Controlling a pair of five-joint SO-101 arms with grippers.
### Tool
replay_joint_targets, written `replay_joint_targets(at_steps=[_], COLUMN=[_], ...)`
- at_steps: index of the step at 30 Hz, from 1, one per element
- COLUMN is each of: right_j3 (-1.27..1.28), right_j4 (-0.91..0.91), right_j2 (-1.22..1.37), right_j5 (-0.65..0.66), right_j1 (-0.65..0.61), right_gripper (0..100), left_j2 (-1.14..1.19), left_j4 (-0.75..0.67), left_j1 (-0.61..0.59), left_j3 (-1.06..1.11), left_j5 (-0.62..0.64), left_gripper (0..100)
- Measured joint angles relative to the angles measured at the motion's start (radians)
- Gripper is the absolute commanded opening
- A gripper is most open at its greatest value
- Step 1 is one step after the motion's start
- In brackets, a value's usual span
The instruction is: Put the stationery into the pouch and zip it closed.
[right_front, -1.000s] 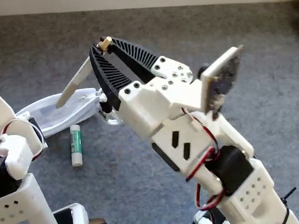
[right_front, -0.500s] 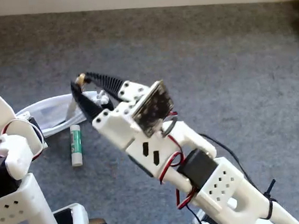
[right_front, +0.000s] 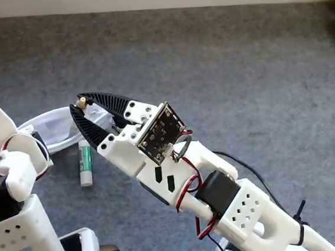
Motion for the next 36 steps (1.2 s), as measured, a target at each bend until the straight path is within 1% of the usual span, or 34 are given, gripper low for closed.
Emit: replay_joint_targets(at_steps=[3, 7, 9, 13, 20, 24, 31, 36], right_j3=[0.0, 0.0, 0.0, 0.0, 0.0, 0.0, -0.026, -0.026], right_j4=[0.0, 0.052, 0.094, 0.166, 0.17, 0.193, 0.454, 0.615], right_j2=[0.0, -0.002, -0.002, -0.002, -0.009, -0.086, -0.222, -0.278], right_j5=[0.0, 0.0, -0.023, -0.074, -0.08, -0.08, -0.086, -0.086], right_j1=[0.0, -0.012, -0.031, -0.034, -0.038, -0.038, -0.034, 0.018], right_gripper=[2.7, 12.8, 15.6, 15.6, 15.6, 15.6, 15.6, 15.6], left_j2=[0.0, 0.0, 0.0, 0.0, 0.0, 0.0, 0.0, 0.0], left_j4=[0.0, 0.0, 0.0, 0.0, 0.0, 0.0, 0.0, 0.0], left_j1=[0.0, 0.0, 0.0, 0.0, 0.0, 0.0, 0.0, 0.0], left_j3=[0.0, 0.0, 0.0, 0.0, 0.0, 0.0, 0.0, 0.0], left_j5=[0.0, 0.0, 0.0, 0.0, 0.0, 0.0, 0.0, 0.0], left_gripper=[1, 1, 1, 1, 1, 1, 1, 1])
